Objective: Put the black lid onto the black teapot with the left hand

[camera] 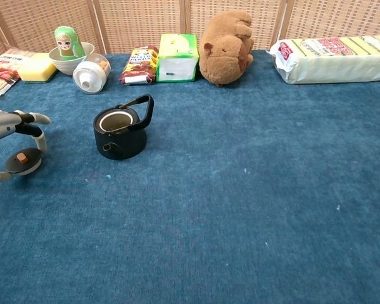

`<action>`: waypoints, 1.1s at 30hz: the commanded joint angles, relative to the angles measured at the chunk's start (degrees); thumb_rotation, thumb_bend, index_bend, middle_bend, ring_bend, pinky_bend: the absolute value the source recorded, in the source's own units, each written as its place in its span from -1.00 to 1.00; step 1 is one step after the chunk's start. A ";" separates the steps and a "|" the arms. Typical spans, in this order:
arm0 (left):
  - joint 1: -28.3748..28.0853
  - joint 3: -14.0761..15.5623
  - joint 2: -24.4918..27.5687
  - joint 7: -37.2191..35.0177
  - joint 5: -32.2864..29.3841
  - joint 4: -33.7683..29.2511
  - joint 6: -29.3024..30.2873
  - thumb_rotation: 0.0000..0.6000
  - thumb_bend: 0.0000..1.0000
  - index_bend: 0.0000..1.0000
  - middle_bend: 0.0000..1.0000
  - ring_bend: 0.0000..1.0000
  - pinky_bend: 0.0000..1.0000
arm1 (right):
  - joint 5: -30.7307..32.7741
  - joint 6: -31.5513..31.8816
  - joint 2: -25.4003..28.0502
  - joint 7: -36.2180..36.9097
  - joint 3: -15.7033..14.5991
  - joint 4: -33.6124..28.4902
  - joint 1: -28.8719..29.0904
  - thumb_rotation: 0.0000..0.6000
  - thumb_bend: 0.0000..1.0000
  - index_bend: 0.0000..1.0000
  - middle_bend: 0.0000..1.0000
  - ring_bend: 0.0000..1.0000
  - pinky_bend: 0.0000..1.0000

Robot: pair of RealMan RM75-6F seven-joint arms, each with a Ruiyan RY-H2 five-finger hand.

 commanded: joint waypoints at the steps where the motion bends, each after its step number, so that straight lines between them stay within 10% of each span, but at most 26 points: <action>1: 0.08 -0.23 0.40 -1.20 1.00 -0.47 0.42 1.00 -0.36 -0.29 -1.00 -1.00 -0.88 | 0.06 0.05 -0.03 -0.14 0.04 0.04 0.00 1.00 -0.81 -0.91 -1.00 -1.00 -1.00; 19: -0.28 -1.88 4.36 -6.53 4.26 -4.99 1.42 1.00 -0.35 -0.29 -1.00 -1.00 -0.88 | 0.31 -0.23 -0.18 -0.25 0.03 0.11 0.11 1.00 -0.81 -0.91 -1.00 -1.00 -1.00; 33: -8.55 -7.80 3.52 3.05 -5.53 -11.37 0.68 1.00 -0.35 -0.29 -1.00 -1.00 -0.88 | 0.61 -0.58 -0.55 -0.89 -0.04 0.38 0.27 1.00 -0.81 -0.91 -1.00 -1.00 -1.00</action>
